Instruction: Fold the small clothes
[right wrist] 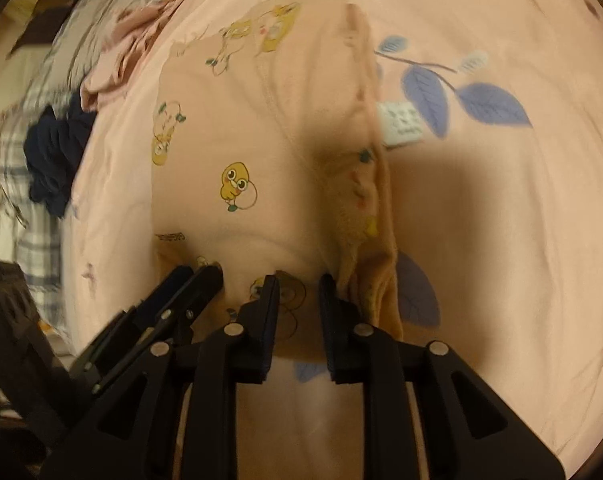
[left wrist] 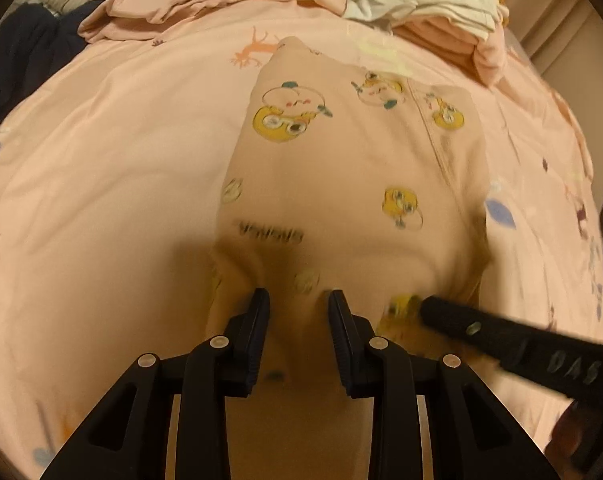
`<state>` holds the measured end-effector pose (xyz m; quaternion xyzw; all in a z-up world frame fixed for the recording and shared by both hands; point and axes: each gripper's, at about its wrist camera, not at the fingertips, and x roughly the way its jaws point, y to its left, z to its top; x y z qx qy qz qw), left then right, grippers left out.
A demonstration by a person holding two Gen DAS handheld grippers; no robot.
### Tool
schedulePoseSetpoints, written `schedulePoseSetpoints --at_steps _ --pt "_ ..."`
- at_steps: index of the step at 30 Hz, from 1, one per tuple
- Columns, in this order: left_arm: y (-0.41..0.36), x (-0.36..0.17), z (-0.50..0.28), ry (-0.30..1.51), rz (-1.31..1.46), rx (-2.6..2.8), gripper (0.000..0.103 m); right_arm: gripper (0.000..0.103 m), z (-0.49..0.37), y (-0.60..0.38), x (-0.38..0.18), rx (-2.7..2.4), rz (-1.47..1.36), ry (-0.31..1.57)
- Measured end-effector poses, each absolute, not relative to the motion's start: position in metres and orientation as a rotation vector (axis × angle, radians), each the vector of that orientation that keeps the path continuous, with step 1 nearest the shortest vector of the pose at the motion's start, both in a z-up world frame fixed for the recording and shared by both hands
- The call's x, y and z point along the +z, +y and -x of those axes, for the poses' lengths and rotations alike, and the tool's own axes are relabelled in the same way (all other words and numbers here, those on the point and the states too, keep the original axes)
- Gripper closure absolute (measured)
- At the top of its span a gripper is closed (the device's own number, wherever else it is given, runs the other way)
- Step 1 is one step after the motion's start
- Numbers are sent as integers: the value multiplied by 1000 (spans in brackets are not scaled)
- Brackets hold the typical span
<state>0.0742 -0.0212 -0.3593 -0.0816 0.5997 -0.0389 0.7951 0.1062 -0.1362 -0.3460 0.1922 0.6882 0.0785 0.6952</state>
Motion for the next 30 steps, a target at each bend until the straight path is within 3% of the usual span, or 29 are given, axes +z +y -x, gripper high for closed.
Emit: schedulePoseSetpoints --at_steps 7,8,10,13,15,16,18,19,30 --pt "2 -292 -53 1318 56 -43 70 79 -91 -144 -291 91 -284 1511" --pt "7 -280 -53 1300 66 -21 67 79 -91 -145 -278 90 -286 1485" --pt "14 -249 -54 1244 83 2 45 76 -93 -145 -242 92 -291 1410" --pt "15 -203 -59 1159 96 -41 30 57 -95 -143 -199 83 -262 1315" --pt "15 -179 -58 1139 130 -101 17 33 -93 -145 -171 55 -247 1250" --pt "14 -165 -56 1128 153 -138 14 29 -91 -145 -160 51 -247 1227" --pt "18 -143 -50 1095 213 -166 10 8 -87 -149 -137 60 -262 1206" --pt "16 -136 -49 1090 226 -159 5 5 -87 -150 -131 63 -267 1211" --pt "-3 -68 -32 1067 99 -30 1 0 -65 -174 -49 -2 -285 1166"
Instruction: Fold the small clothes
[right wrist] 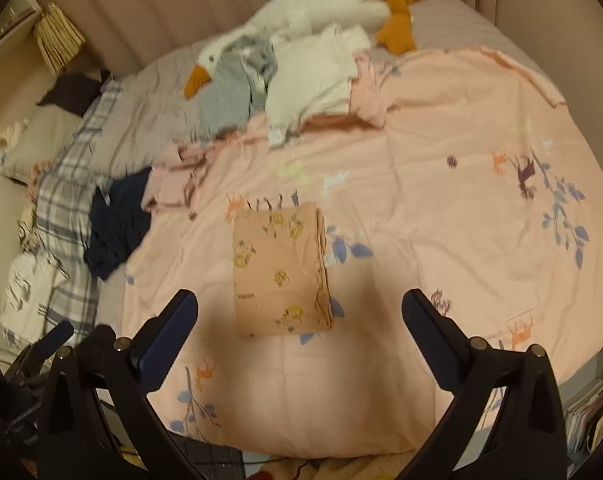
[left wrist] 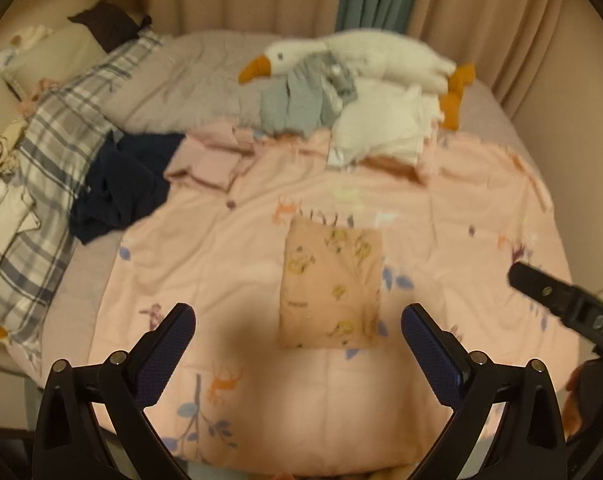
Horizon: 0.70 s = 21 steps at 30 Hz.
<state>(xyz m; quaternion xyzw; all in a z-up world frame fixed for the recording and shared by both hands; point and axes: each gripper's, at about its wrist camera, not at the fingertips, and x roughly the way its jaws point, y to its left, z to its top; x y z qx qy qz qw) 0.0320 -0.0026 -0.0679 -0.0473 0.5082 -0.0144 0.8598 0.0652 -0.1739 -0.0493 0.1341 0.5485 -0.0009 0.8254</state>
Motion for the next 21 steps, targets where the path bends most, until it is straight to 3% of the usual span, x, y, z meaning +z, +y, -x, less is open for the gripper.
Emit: schedulePoseSetpoints --at_steps 21 --pt "-3 -51 -50 1053 188 -54 1 0 -81 -169 -22 11 -189 1185"
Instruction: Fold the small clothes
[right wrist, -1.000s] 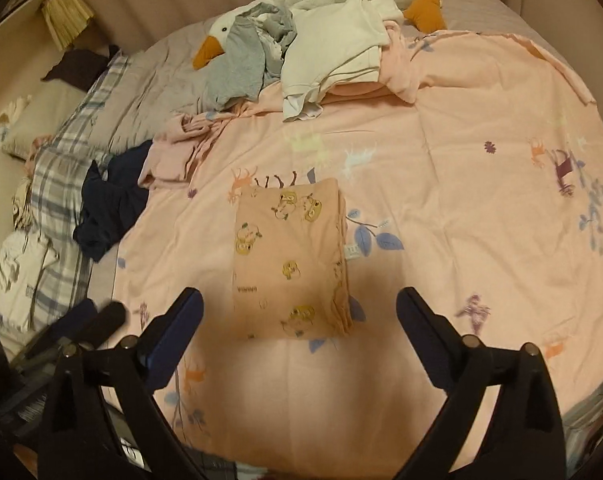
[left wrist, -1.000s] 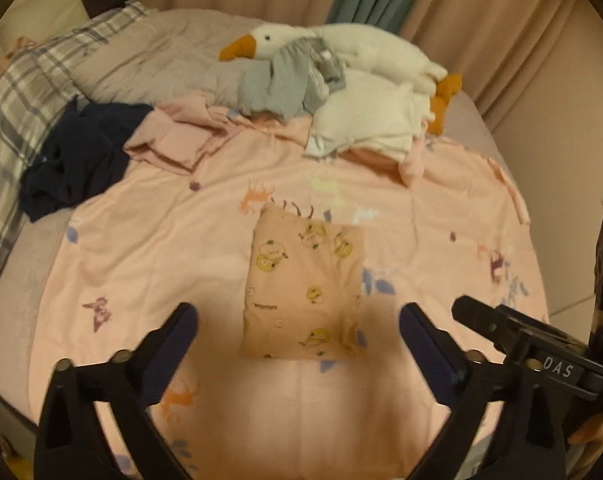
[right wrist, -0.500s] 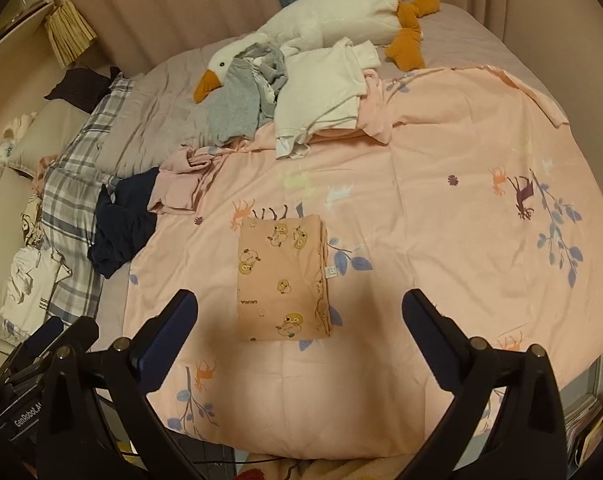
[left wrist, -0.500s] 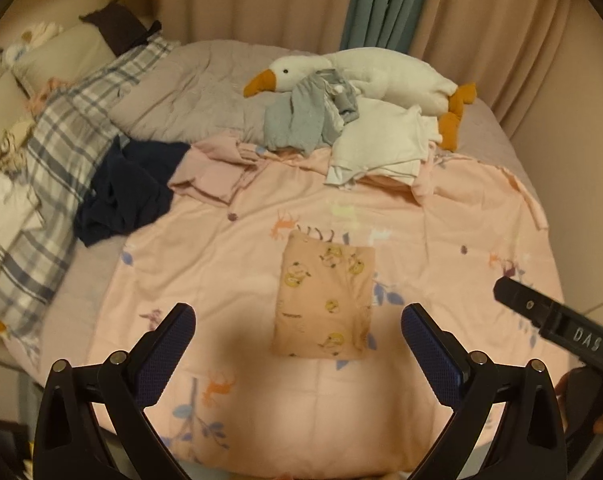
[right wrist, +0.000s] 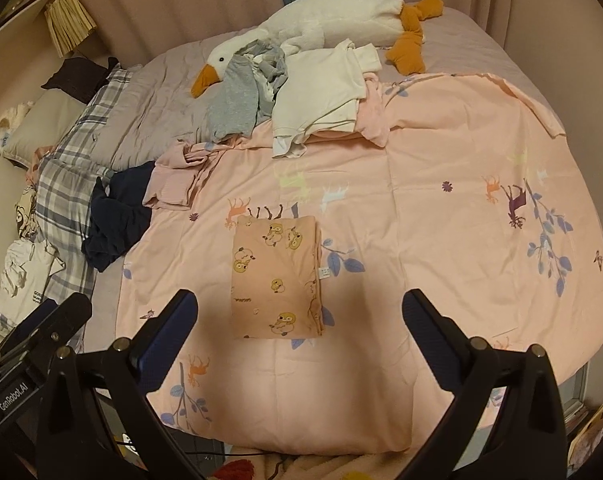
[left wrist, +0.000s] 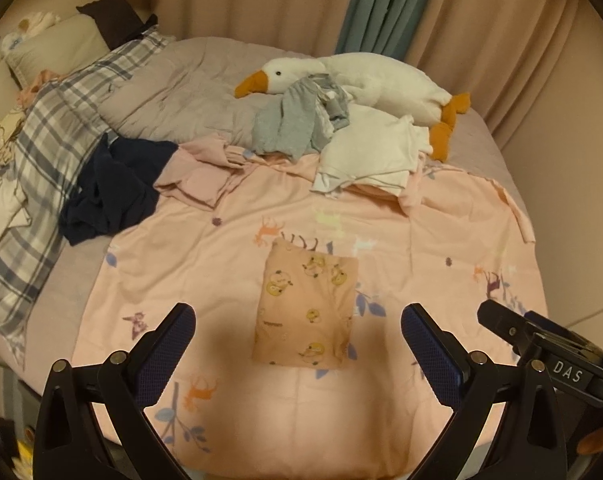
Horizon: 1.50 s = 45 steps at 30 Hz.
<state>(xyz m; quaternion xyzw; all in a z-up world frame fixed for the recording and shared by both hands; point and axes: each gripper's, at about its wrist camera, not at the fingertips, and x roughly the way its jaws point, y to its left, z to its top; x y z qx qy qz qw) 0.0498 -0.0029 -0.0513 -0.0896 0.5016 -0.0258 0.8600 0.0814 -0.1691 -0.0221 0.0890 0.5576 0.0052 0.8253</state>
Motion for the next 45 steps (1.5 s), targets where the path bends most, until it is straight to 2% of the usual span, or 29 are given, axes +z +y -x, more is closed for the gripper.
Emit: schedulePoseSetpoints --at_steps 45 --pt "-10 -58 -46 1090 106 13 1 0 -78 -176 -19 -27 -173 1197"
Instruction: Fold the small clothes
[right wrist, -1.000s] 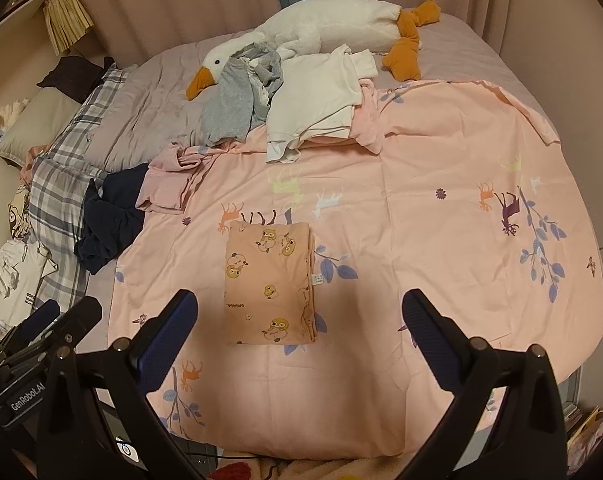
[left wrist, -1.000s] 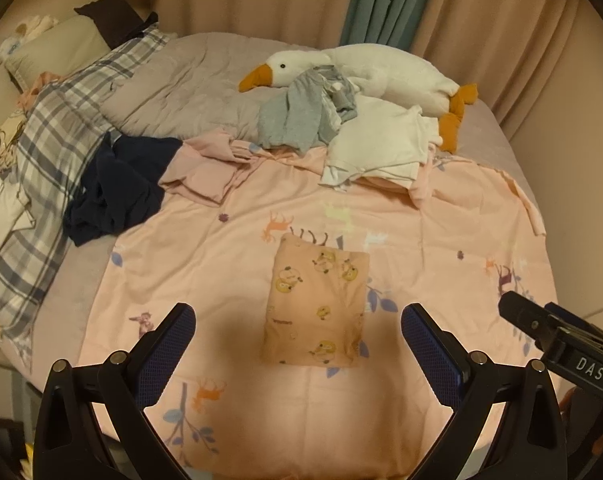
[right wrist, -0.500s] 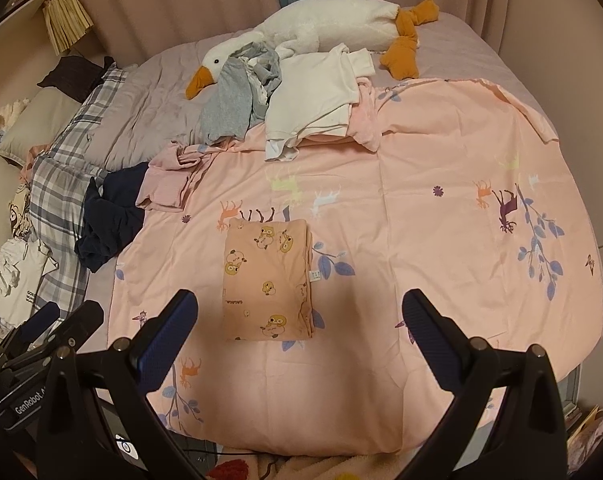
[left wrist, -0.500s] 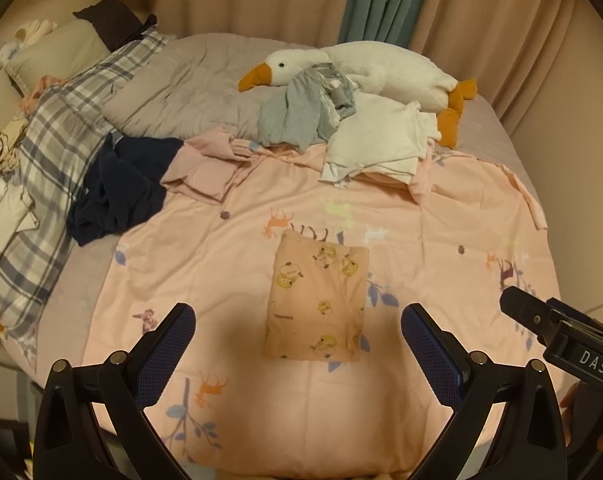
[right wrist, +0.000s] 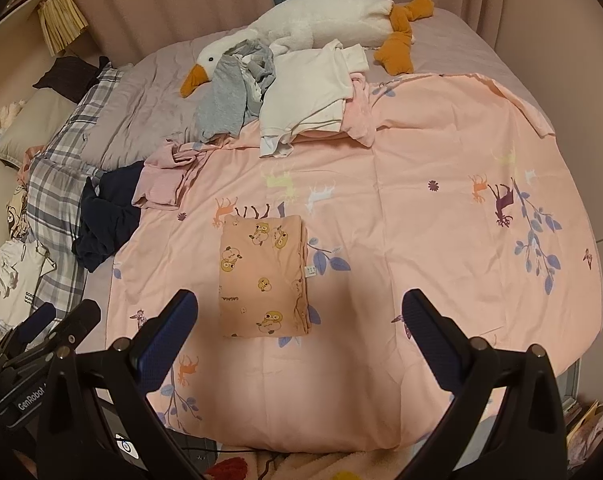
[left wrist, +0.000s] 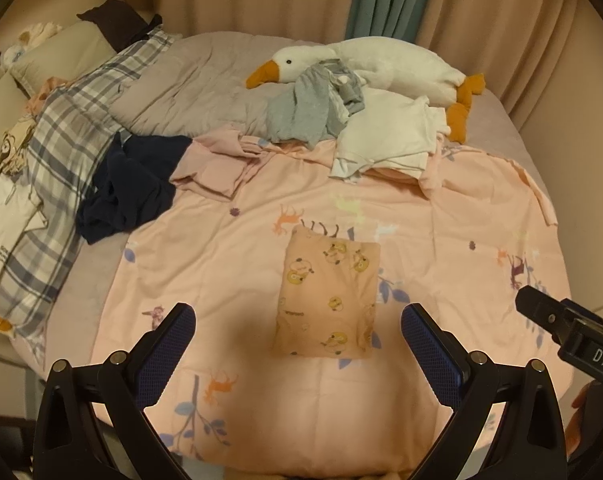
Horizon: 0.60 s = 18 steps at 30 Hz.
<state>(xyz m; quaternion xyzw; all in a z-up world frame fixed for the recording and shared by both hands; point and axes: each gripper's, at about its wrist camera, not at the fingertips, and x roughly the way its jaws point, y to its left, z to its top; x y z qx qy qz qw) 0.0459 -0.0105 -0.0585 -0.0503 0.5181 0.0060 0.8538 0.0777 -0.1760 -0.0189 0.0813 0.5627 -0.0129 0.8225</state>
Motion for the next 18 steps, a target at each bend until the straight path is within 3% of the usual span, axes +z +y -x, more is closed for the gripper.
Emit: schedulePoseSetpoints --at_steps 18 --pt "-19 -59 -44 1111 85 -6 1 0 -71 -183 -24 -39 -181 1225"
